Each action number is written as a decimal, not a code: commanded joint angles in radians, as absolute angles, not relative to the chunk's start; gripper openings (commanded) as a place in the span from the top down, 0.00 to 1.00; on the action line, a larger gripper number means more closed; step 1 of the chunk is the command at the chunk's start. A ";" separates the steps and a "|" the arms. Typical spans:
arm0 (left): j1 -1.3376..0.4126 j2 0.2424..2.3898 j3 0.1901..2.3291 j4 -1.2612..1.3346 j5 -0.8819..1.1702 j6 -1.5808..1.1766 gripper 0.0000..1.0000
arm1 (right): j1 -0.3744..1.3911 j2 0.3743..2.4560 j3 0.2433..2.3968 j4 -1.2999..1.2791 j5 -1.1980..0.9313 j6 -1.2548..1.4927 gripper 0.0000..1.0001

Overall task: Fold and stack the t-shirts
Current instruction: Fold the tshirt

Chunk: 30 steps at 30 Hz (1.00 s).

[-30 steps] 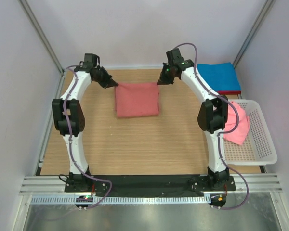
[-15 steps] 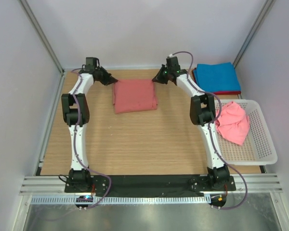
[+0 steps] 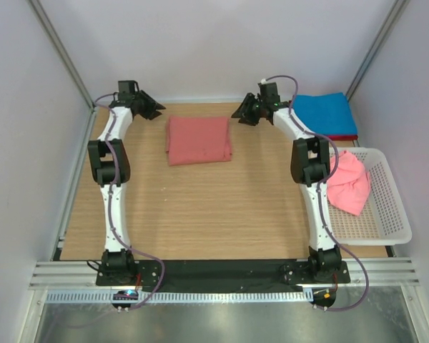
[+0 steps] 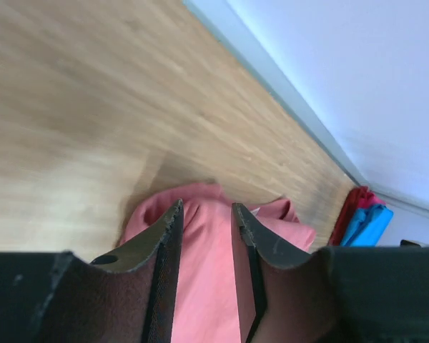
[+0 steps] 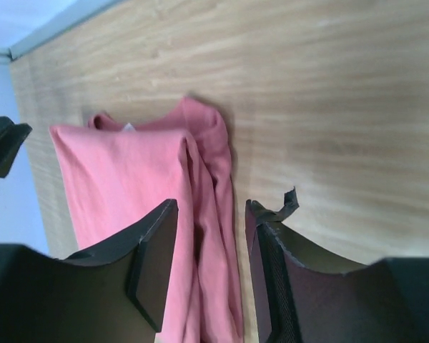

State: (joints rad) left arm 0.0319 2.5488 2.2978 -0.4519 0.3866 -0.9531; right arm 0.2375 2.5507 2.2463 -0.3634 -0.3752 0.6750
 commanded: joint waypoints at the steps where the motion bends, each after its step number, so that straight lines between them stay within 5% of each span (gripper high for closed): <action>1: 0.032 2.357 2.237 -0.489 0.304 -0.835 0.66 | 0.235 2.401 2.159 -0.402 -0.484 0.594 0.51; 13: -0.066 2.338 2.118 -0.454 0.553 -0.701 0.73 | 0.247 2.280 1.904 -0.342 -0.637 0.508 0.74; 30: -0.005 2.626 2.344 -0.267 0.520 -0.953 0.75 | 0.265 2.339 1.901 -0.356 -0.612 0.500 0.68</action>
State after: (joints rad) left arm -0.0315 2.6572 2.2879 -0.3454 0.5430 -0.9031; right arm 0.2623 2.3844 1.9026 -0.3618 -0.6155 0.5201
